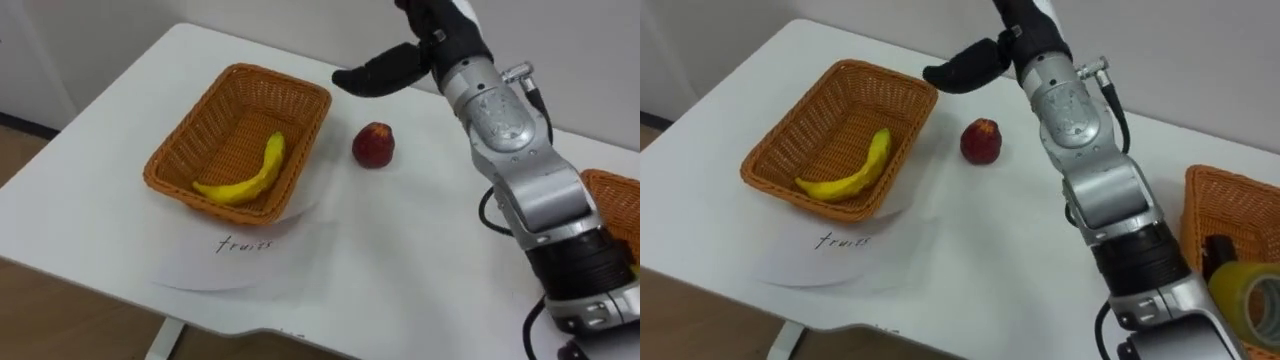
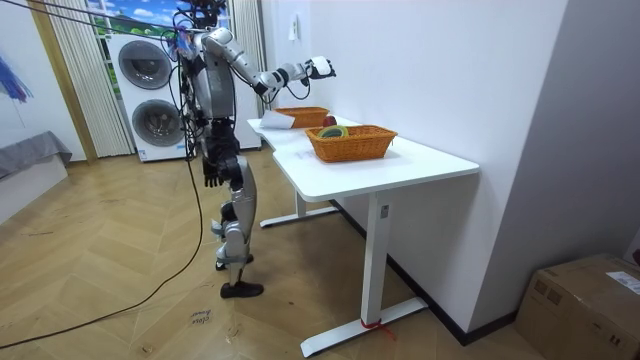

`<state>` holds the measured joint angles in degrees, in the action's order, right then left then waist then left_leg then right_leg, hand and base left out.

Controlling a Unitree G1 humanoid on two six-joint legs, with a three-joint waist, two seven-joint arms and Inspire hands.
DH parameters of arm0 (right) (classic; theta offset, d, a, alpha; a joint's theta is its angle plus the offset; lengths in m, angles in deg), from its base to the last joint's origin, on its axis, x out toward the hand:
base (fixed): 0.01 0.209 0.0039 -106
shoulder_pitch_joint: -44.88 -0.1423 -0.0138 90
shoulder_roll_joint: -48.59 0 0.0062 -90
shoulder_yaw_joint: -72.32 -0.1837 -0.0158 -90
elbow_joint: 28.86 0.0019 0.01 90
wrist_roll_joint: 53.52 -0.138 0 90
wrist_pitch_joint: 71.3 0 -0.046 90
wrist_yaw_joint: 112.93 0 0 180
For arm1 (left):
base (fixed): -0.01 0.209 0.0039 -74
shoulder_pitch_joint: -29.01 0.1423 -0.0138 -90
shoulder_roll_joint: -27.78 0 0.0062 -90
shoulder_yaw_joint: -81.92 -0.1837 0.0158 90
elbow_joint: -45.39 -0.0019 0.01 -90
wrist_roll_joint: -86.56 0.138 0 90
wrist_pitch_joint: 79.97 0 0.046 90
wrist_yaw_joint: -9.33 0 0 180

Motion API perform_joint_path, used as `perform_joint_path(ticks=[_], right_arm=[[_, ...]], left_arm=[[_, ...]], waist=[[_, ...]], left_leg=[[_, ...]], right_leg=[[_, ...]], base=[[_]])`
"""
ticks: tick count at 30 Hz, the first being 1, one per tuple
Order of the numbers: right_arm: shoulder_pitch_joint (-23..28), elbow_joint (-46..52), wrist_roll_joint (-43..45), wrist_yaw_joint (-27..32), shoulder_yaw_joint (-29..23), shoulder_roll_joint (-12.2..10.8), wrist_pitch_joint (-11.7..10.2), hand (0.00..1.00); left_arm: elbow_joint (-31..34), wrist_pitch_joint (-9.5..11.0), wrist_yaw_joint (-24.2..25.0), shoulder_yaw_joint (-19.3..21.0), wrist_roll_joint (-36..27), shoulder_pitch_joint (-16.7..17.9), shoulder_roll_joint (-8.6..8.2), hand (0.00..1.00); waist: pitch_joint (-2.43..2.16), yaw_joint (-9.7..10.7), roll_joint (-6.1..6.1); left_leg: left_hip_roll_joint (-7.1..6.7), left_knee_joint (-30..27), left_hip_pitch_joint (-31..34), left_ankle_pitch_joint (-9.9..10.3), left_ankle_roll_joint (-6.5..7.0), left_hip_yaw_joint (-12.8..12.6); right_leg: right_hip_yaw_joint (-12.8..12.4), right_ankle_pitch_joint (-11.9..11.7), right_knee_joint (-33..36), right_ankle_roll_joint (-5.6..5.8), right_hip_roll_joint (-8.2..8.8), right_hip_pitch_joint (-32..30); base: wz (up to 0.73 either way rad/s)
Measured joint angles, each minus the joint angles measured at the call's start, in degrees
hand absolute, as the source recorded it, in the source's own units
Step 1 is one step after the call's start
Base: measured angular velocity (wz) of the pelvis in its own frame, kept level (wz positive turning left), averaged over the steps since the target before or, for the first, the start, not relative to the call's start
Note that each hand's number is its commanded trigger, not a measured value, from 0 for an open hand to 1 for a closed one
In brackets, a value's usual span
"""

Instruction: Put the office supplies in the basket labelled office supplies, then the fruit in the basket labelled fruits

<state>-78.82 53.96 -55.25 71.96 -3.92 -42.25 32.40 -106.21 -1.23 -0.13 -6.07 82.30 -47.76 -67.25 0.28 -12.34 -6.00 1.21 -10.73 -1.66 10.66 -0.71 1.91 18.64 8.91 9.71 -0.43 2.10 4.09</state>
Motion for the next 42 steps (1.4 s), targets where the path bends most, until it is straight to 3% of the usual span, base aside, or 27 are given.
perform_joint_path(ticks=[7,16,22,29,33,42], right_arm=[[0.8,-4.2,-2.7,5.3,0.0,0.0,-0.7,0.0],[3.2,-9.9,-9.7,7.5,-0.1,-0.1,-1.7,0.0],[3.5,-13.3,-11.4,9.6,-0.3,-0.1,-2.2,0.0],[3.5,-19.7,-13.0,12.0,-0.4,-0.3,-4.9,0.0],[3.5,-21.9,-14.3,13.5,-0.5,-0.3,-5.0,0.0],[3.4,-24.2,-16.3,14.5,-0.6,-0.3,-6.5,0.0]], left_arm=[[3.1,-0.1,-0.2,-0.3,0.1,1.1,-0.79,0.0],[2.5,-0.5,-1.4,0.1,5.1,2.6,-1.64,0.0],[2.7,-1.4,-1.6,0.0,5.0,3.4,-2.93,0.0],[3.2,-0.8,-1.6,-0.5,4.9,3.4,-2.87,0.0],[3.2,-0.7,-1.5,-0.9,4.8,3.3,-2.81,0.0],[4.2,-0.5,-0.9,-2.3,4.9,1.2,-2.63,0.0]], waist=[[0.29,0.0,1.19],[0.3,-0.6,1.33],[0.0,-0.5,1.71],[-0.24,-0.8,1.79],[-0.35,-0.8,1.64],[-0.04,-0.8,2.03]], left_leg=[[0.0,0.0,-0.2,0.0,-0.01,0.1],[-0.02,0.0,-0.6,0.0,-0.01,-0.1],[-0.13,-0.2,0.0,-0.1,0.06,0.3],[-0.16,-0.6,0.6,-0.1,0.08,0.5],[-0.18,-1.1,2.1,-0.1,0.08,0.5],[-0.24,-1.6,5.2,-0.3,0.1,0.7]], right_leg=[[0.2,0.0,0.0,0.0,0.0,0.5],[0.2,0.0,0.0,0.0,0.08,0.9],[1.2,0.0,0.0,0.01,0.33,0.7],[1.9,0.0,0.0,0.03,0.43,0.6],[2.0,0.0,0.1,0.01,0.48,-0.7],[2.0,0.0,0.3,-0.06,0.53,-3.5]], base=[[0.0],[0.0],[0.05],[0.03],[0.0],[0.01]])
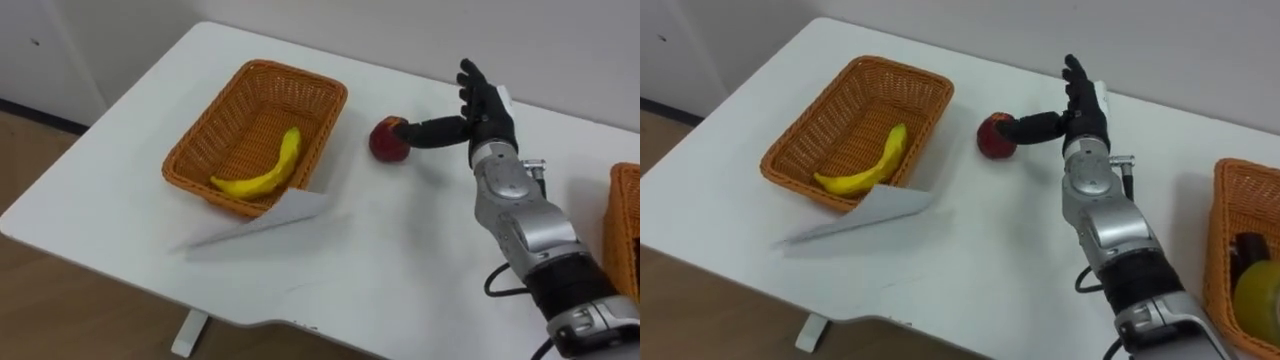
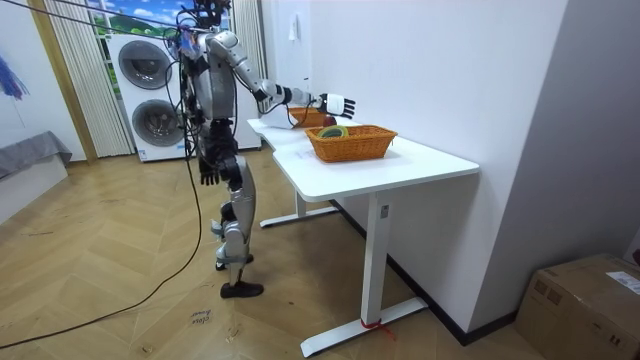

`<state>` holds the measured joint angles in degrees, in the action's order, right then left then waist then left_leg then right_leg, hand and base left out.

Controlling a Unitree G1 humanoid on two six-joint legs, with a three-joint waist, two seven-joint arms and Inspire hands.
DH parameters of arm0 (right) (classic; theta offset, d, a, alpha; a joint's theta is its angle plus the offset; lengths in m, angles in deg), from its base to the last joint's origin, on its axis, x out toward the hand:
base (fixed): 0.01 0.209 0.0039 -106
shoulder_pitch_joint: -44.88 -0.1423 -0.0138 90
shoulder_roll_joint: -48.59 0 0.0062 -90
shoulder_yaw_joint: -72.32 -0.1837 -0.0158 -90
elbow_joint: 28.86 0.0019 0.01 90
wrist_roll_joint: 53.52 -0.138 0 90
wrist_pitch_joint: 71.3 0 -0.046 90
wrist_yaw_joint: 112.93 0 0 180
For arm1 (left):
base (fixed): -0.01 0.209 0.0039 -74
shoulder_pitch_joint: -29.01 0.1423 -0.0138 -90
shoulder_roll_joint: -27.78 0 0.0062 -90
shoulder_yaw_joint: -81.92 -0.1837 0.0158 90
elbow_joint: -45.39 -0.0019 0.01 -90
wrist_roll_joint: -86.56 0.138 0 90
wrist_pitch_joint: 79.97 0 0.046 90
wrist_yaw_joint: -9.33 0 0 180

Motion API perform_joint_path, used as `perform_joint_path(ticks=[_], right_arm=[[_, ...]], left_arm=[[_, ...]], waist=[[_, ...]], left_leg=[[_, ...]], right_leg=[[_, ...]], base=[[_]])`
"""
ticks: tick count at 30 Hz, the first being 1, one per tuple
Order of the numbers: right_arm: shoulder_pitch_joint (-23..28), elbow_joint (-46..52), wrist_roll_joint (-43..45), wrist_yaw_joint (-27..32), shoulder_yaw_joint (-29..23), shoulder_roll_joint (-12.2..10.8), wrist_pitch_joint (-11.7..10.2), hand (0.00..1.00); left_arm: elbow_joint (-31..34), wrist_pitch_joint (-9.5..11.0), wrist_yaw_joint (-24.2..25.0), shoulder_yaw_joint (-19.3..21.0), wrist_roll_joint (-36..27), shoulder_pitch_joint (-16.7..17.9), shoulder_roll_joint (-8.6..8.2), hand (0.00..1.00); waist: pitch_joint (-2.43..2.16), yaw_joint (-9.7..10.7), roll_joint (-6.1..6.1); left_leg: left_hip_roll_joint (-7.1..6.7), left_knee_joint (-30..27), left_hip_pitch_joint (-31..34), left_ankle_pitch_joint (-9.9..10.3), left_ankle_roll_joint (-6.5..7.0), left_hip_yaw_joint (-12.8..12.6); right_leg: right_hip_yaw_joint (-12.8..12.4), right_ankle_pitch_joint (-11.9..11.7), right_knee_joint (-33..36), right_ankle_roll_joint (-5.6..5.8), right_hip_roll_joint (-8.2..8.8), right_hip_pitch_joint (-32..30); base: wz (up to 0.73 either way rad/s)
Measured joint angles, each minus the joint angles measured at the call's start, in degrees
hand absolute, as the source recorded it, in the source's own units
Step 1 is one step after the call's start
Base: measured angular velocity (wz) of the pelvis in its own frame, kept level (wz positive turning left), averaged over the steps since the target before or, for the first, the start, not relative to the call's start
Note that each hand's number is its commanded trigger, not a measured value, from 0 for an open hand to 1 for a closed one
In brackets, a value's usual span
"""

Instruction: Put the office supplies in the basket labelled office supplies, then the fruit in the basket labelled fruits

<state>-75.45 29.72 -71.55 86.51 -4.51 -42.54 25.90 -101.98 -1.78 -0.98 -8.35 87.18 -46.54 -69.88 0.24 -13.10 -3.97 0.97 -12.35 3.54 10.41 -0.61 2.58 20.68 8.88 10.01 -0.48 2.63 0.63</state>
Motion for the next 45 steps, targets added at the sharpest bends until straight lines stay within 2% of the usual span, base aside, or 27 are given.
perform_joint_path(ticks=[6,9,11,14,24,25,33,36,38,45], right_arm=[[-0.1,-2.3,-0.7,0.1,0.0,0.0,-0.2,0.0],[-0.2,-2.7,-0.7,0.0,0.0,0.0,-0.3,0.0],[-0.2,-3.0,-0.7,-0.2,0.0,0.0,-0.3,0.0],[-0.2,-3.0,-0.6,-0.2,0.0,0.1,-0.4,0.0],[-2.4,-3.0,0.4,-0.9,0.4,0.2,-0.4,0.0],[-2.7,-3.6,0.5,-0.9,0.7,0.2,-1.0,0.0],[-2.8,-4.2,1.0,-2.6,1.4,0.2,-1.7,0.0],[-2.9,-6.7,3.6,-3.6,1.6,0.2,-2.6,0.0],[-2.9,-7.8,5.6,-4.1,1.6,0.2,-2.6,0.0],[-3.4,-7.8,7.5,-5.9,1.5,0.0,-2.7,0.0]], left_arm=[[0.8,0.9,0.0,-0.2,0.0,-0.5,0.05,0.0],[1.1,1.0,0.0,-0.5,0.0,-0.7,0.1,0.0],[1.1,1.3,0.0,-0.5,-0.1,-0.9,0.19,0.0],[1.0,1.9,0.4,-0.5,-0.1,-1.0,0.22,0.0],[0.9,2.1,1.0,-0.6,-0.2,-1.5,0.36,0.0],[0.9,2.1,1.0,-0.6,-0.4,-1.5,0.37,0.0],[0.7,2.6,1.3,-0.6,-0.4,-1.7,0.38,0.0],[-0.6,2.8,2.4,-0.6,-0.4,-2.2,0.41,0.0],[-0.7,3.0,2.7,-0.6,-0.4,-2.5,0.52,0.0],[-0.8,3.7,3.6,-0.6,-0.4,-3.6,0.63,0.0]], waist=[[0.12,0.0,0.03],[0.42,0.0,0.07],[0.9,-0.2,-0.09],[0.97,0.0,-0.18],[0.99,-0.1,-0.27],[0.95,-0.2,-0.34],[1.0,-1.5,-0.64],[1.22,-2.0,-0.98],[1.4,-2.3,-1.39],[1.35,-3.2,-1.47]], left_leg=[[-0.14,-0.6,2.1,-0.1,0.08,0.1],[-0.35,-1.2,2.9,-0.1,0.12,0.6],[-0.37,-1.2,3.1,-0.1,0.12,0.7],[-0.42,-1.3,4.0,-0.1,0.13,0.9],[-0.42,-1.3,4.9,-0.1,0.19,0.9],[-0.42,-1.3,4.8,-0.1,0.19,0.9],[-0.41,-1.3,4.6,-0.1,0.19,0.8],[-0.44,-1.3,4.7,-0.2,0.19,0.8],[-0.42,-1.3,5.0,-0.2,0.17,0.8],[-0.41,-1.3,5.3,-0.2,0.19,0.7]], right_leg=[[0.6,0.0,0.0,0.01,0.2,-1.8],[0.8,0.0,-0.1,0.01,0.29,-2.4],[0.9,0.0,-0.1,0.02,0.29,-2.6],[1.3,0.0,-0.1,0.02,0.36,-3.2],[1.5,0.0,-0.1,0.02,0.42,-4.0],[1.5,0.0,-0.1,0.02,0.42,-4.0],[1.4,0.0,-0.1,0.02,0.43,-3.8],[1.4,0.0,-0.1,0.02,0.43,-3.9],[1.3,0.0,0.0,0.02,0.43,-4.3],[1.1,0.0,0.6,0.02,0.51,-4.9]], base=[[0.04],[0.06],[0.02],[0.04],[0.0],[0.0],[0.0],[0.0],[-0.02],[-0.01]])
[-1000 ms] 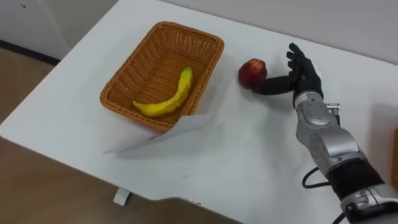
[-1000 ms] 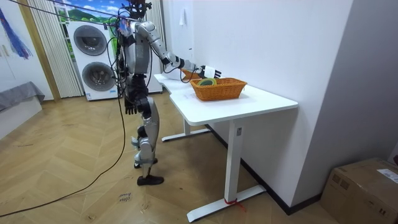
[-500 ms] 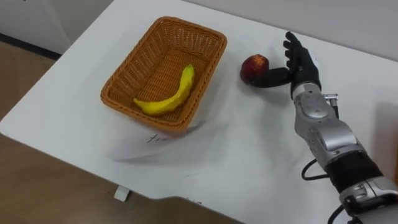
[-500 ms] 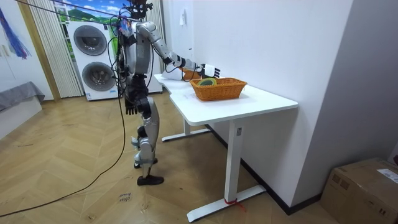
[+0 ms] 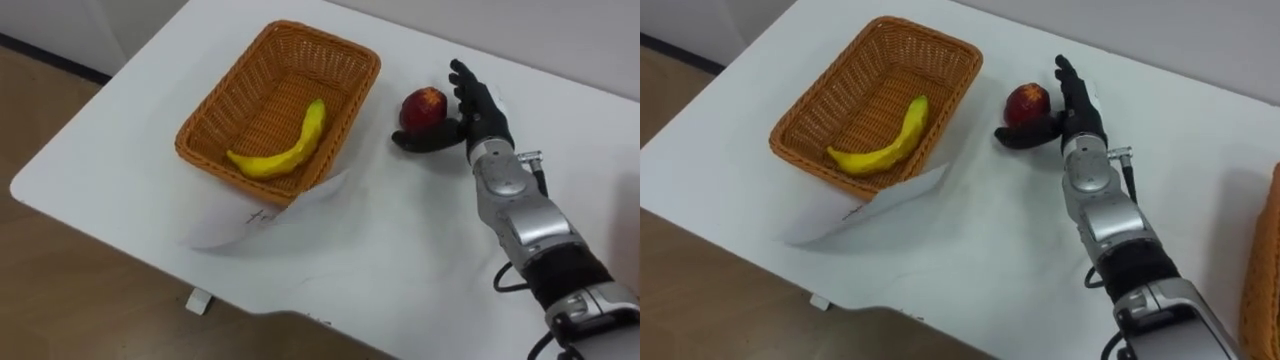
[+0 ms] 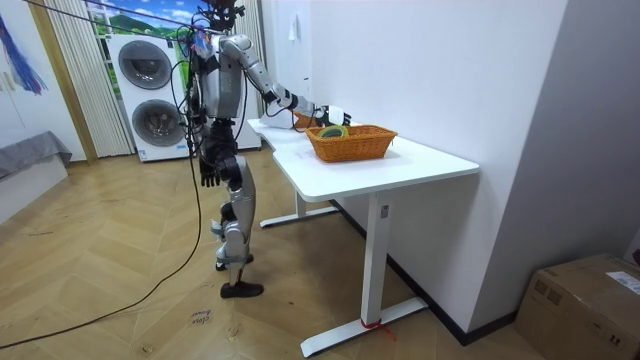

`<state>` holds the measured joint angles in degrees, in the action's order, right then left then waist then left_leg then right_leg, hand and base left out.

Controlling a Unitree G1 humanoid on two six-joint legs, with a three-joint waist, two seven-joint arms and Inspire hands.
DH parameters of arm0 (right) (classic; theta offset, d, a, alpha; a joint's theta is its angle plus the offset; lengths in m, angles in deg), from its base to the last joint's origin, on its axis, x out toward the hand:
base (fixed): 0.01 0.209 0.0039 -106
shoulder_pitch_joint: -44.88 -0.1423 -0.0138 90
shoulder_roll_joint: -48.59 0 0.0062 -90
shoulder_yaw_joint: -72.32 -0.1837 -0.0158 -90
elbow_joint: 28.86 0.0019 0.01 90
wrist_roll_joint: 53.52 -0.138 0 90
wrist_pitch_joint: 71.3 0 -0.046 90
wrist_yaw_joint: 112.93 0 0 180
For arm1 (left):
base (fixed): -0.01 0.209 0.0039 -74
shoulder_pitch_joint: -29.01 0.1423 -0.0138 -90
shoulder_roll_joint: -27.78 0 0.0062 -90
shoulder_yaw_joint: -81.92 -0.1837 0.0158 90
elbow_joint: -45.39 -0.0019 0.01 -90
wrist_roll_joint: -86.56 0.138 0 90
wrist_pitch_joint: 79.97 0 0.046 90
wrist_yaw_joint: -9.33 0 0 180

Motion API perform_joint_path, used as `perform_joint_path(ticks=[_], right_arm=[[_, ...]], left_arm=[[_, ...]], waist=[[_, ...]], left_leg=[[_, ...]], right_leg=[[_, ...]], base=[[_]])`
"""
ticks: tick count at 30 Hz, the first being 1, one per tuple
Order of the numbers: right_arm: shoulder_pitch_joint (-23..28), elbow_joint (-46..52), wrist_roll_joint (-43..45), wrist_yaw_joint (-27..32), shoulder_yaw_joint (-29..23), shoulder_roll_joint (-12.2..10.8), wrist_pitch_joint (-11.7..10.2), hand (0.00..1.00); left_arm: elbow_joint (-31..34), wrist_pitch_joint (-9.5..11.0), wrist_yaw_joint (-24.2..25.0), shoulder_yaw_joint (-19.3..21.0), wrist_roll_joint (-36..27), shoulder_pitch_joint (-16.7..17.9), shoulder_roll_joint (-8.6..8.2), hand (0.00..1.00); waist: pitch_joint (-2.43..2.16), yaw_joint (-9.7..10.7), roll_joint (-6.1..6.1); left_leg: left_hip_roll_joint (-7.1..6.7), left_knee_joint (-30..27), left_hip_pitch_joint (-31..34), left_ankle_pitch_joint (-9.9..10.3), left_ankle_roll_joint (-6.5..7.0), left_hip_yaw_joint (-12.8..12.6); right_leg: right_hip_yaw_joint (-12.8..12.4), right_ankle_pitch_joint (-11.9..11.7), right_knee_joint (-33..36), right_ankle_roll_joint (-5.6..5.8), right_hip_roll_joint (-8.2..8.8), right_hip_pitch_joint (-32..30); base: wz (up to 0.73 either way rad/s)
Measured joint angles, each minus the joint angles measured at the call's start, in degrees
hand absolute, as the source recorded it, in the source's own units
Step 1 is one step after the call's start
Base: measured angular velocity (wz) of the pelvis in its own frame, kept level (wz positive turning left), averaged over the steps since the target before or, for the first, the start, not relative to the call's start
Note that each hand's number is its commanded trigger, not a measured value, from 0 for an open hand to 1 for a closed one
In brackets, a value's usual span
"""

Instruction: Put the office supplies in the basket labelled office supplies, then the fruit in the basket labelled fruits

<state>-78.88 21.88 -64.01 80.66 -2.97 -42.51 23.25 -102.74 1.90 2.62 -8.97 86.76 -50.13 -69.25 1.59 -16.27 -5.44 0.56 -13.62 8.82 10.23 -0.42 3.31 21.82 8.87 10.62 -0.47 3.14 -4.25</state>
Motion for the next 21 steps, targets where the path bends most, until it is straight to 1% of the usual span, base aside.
perform_joint_path(ticks=[5,7,10,15,19,20,21], right_arm=[[0.0,-0.2,0.0,-0.5,0.0,-0.2,-0.4,0.0],[0.0,-0.9,0.1,-0.5,0.0,-0.2,-0.9,0.0],[0.0,-1.3,0.1,-0.5,0.0,-0.2,-1.1,0.0],[0.1,-1.9,2.7,-0.6,1.0,-0.2,-1.5,0.0],[0.1,-2.2,6.4,-0.9,2.2,-0.1,-1.7,0.0],[0.1,-2.3,6.6,-1.3,2.2,-0.1,-2.1,0.62],[0.1,-2.3,6.7,-1.4,2.2,-0.1,-2.1,1.0]], left_arm=[[-0.6,0.2,0.2,0.0,0.0,-0.2,0.04,0.0],[-1.0,0.3,0.5,0.0,0.0,-0.3,0.24,0.0],[-1.8,0.3,0.9,0.0,0.0,-0.4,0.63,0.0],[-2.6,0.6,1.2,0.0,0.1,-0.3,1.22,0.0],[-2.7,0.7,1.2,0.0,0.4,-0.5,1.23,0.0],[-2.7,0.7,1.2,0.0,0.4,-0.6,1.26,0.0],[-2.7,0.7,1.2,0.0,0.4,-0.6,1.26,0.0]], waist=[[0.0,-0.3,0.01],[0.01,-0.6,0.02],[0.01,-0.9,0.01],[0.02,-1.1,0.03],[0.03,-1.1,0.04],[0.03,-1.1,0.04],[0.03,-1.1,0.04]], left_leg=[[-0.02,0.0,-0.2,0.0,0.02,-0.1],[-0.01,0.0,-0.3,0.0,0.02,-0.2],[-0.01,0.0,-0.3,0.0,0.01,-0.2],[-0.01,-0.2,-0.3,0.0,0.01,-0.2],[-0.01,-0.2,-0.3,0.0,0.01,-0.1],[0.01,-0.2,-0.2,0.0,0.01,-0.1],[0.01,-0.2,-0.2,0.0,0.01,-0.1]], right_leg=[[-0.4,0.0,0.0,0.0,0.0,0.0],[-0.4,0.0,0.0,0.0,0.0,0.1],[-0.5,0.0,0.0,0.0,0.0,0.1],[-0.5,0.0,0.1,0.0,0.03,0.2],[-0.2,0.0,0.1,0.0,0.04,0.2],[-0.2,0.0,0.1,-0.01,0.02,0.2],[-0.2,0.0,0.1,-0.01,0.02,0.2]], base=[[-0.01],[0.0],[0.0],[0.0],[0.0],[0.0],[0.0]])
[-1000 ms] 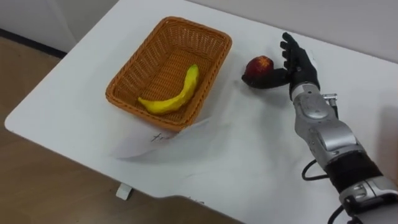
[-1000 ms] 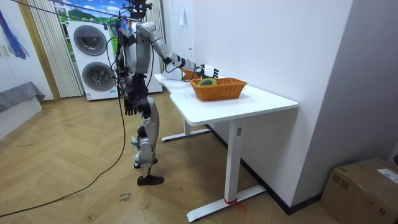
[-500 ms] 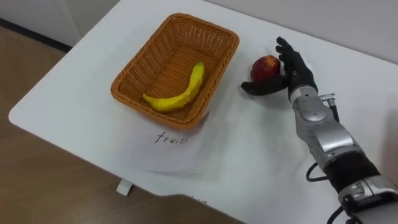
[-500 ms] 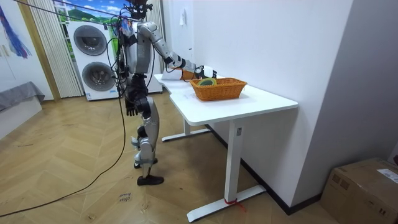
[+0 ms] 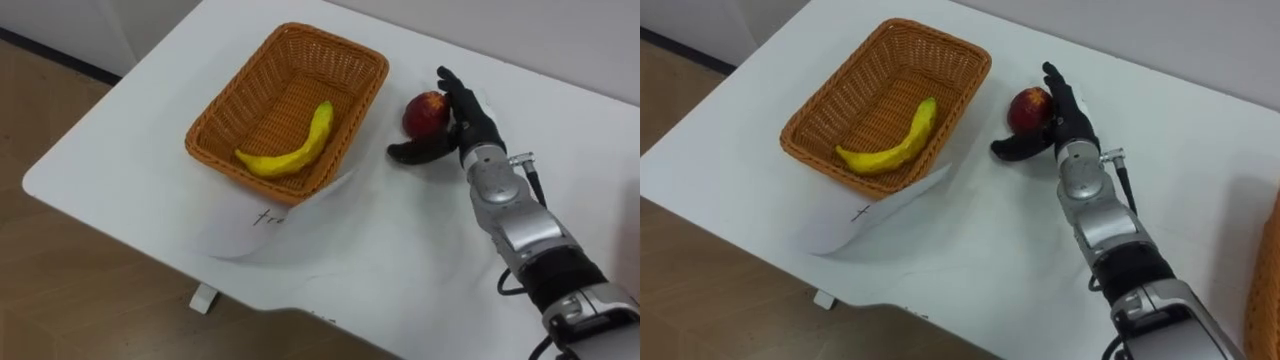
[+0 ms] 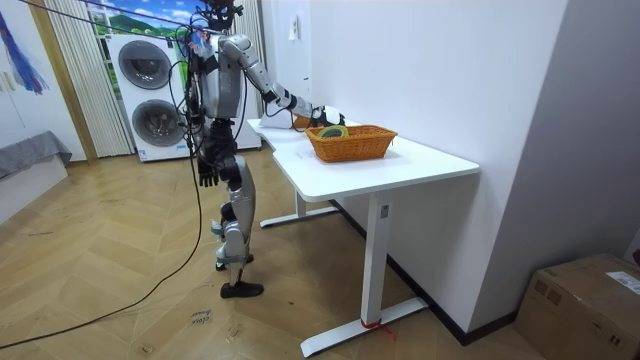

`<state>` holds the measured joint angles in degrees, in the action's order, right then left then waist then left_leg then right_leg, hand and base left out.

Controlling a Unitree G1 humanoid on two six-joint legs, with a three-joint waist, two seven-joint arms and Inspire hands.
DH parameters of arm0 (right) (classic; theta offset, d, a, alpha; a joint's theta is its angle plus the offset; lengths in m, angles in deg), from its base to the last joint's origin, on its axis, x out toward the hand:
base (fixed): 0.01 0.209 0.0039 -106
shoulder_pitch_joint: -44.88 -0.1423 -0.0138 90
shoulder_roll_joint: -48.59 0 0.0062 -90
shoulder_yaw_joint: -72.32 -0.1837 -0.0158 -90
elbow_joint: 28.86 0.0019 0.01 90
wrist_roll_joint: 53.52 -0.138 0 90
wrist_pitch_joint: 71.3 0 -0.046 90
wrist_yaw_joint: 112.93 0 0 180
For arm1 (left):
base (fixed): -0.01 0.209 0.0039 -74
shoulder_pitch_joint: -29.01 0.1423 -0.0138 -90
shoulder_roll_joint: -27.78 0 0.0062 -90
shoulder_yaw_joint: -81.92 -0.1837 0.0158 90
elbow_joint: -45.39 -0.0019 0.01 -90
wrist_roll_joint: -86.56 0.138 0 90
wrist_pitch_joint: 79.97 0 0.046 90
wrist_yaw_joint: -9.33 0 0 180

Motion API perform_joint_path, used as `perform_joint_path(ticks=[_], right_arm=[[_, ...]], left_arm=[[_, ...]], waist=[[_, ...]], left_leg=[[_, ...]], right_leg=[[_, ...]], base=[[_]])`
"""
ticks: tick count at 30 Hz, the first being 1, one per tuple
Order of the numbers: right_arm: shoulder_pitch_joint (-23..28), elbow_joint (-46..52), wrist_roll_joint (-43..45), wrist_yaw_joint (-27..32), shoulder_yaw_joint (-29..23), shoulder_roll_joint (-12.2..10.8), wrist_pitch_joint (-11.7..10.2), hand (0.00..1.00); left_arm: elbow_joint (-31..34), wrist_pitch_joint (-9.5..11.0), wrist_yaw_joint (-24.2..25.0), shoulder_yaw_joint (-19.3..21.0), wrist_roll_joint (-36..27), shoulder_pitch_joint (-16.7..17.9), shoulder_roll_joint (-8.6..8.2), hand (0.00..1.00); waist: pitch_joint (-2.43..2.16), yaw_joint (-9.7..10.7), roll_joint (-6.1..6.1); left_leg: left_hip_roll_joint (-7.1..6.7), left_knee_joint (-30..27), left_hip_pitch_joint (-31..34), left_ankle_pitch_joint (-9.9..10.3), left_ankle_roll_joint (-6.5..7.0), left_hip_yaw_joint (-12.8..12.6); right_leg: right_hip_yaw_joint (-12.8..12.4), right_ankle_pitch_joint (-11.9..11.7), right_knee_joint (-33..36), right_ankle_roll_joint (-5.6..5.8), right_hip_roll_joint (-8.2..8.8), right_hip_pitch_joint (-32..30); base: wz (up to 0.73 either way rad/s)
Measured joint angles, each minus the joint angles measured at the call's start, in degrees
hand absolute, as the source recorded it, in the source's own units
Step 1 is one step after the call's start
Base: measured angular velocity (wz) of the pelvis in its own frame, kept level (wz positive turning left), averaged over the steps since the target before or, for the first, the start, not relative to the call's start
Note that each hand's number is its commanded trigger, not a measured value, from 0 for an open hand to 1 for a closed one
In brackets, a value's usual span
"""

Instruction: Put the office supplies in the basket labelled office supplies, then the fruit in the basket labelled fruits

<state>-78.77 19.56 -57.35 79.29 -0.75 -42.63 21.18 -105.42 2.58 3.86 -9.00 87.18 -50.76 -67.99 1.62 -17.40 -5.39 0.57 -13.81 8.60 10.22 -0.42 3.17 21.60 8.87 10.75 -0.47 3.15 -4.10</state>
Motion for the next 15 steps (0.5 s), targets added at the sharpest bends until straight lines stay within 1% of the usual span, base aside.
perform_joint_path(ticks=[3,6,8,10,11,14,15], right_arm=[[0.0,-0.1,0.4,-0.2,0.0,0.1,-0.1,1.0],[0.0,-0.2,2.0,0.7,-0.1,0.3,-0.7,1.0],[0.0,-0.6,2.1,0.9,-0.1,1.2,-1.7,1.0],[0.0,-1.0,2.1,1.0,-0.1,1.5,-2.4,1.0],[0.0,-1.1,2.1,1.0,-0.2,1.6,-2.5,1.0],[-0.1,-2.3,2.0,1.0,-0.2,1.6,-3.8,1.0],[-0.1,-2.4,2.0,1.0,-0.2,1.6,-3.8,1.0]], left_arm=[[-0.4,0.1,0.0,0.0,0.0,-0.5,0.0,0.0],[-0.6,0.4,0.0,0.0,0.0,-0.9,0.01,0.0],[-1.1,0.4,0.0,0.0,0.0,-1.4,0.01,0.0],[-1.3,0.4,0.0,0.0,0.0,-1.7,0.01,0.0],[-1.3,0.4,0.0,0.0,0.0,-1.7,0.01,0.0],[-1.2,0.5,0.0,0.0,0.0,-2.0,0.02,0.0],[-1.2,0.5,0.0,0.0,0.0,-2.0,0.02,0.0]], waist=[[0.0,0.0,0.0],[0.0,0.0,0.0],[0.0,0.0,-0.01],[0.0,0.0,-0.01],[0.0,0.0,-0.01],[-0.02,0.0,-0.03],[-0.02,0.0,-0.03]], left_leg=[[0.0,0.0,0.0,0.0,0.0,0.0],[0.0,0.0,0.0,0.0,0.0,0.0],[0.0,0.1,-0.1,0.0,0.0,0.0],[0.01,0.1,-0.1,0.0,0.0,0.0],[0.01,0.1,-0.1,0.0,0.0,0.0],[0.0,0.1,-0.2,0.0,0.0,0.0],[0.0,0.1,-0.2,0.0,0.0,0.0]], right_leg=[[0.0,0.0,0.0,0.0,-0.01,0.0],[0.0,0.0,0.0,0.0,-0.01,0.0],[0.1,0.0,-0.1,0.0,-0.02,0.0],[0.1,0.0,-0.1,0.0,-0.03,0.0],[0.1,0.0,-0.1,0.0,-0.03,0.0],[0.1,0.0,-0.1,0.0,-0.02,0.1],[0.1,0.0,-0.1,0.0,-0.02,0.1]], base=[[0.0],[0.0],[0.0],[0.0],[0.0],[0.0],[0.0]])
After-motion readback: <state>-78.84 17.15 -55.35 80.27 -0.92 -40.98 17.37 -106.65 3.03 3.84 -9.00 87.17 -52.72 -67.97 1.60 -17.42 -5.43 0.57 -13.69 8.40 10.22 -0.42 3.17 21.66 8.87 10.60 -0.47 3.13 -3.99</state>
